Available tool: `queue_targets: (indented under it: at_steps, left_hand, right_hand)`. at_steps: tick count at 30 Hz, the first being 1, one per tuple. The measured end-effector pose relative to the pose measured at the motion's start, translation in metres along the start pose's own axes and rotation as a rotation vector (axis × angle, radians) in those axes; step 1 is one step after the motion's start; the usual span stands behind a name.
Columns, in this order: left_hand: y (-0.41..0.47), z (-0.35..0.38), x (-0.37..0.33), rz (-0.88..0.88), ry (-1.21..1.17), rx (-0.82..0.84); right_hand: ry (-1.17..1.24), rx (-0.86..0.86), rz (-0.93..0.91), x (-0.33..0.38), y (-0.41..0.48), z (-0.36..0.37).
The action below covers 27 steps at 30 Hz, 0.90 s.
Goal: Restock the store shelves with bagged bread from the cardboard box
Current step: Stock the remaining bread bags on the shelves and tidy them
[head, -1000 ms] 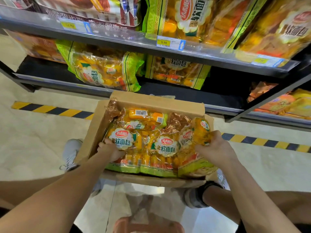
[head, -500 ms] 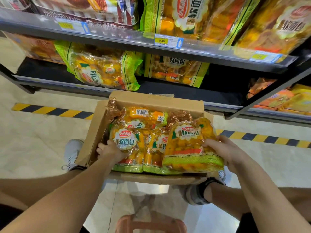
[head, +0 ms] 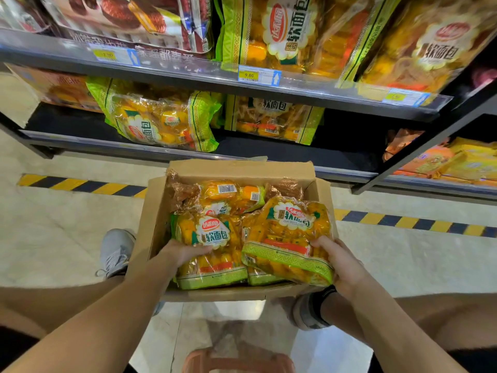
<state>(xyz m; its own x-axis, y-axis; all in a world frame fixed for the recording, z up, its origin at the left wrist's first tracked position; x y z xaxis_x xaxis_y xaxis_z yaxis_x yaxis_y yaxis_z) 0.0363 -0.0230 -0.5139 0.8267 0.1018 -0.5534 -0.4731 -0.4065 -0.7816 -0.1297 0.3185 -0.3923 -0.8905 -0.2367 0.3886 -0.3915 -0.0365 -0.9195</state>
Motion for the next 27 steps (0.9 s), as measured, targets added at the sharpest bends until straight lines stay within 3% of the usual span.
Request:
queue_targets:
  at_steps: [5, 12, 27]
  left_hand:
    - [-0.049, 0.002, -0.031, 0.025, -0.136, -0.043]
    - [-0.075, -0.005, -0.048, 0.006, -0.279, 0.056]
    - [-0.160, -0.019, -0.070, 0.380, -0.509, 0.179]
  right_hand:
    - [0.017, 0.047, -0.005, -0.001, 0.001, -0.004]
    - [0.037, 0.125, -0.041, 0.001, -0.012, -0.004]
    - [0.137, 0.145, -0.276, -0.003, -0.098, -0.032]
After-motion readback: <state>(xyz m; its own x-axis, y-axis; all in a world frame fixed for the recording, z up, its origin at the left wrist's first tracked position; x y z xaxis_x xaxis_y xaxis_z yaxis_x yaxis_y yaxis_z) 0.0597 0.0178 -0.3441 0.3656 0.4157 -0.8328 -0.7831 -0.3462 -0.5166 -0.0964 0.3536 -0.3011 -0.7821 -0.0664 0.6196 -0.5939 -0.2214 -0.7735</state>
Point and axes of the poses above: each hand's wrist, its own y-axis towards the middle knuckle, its own z-axis out of the palm, x = y × z, the point moved 4 cm from there along y, towards the middle knuckle, and after that the axes turned 14 degrees about z, right-handed, at the moved point
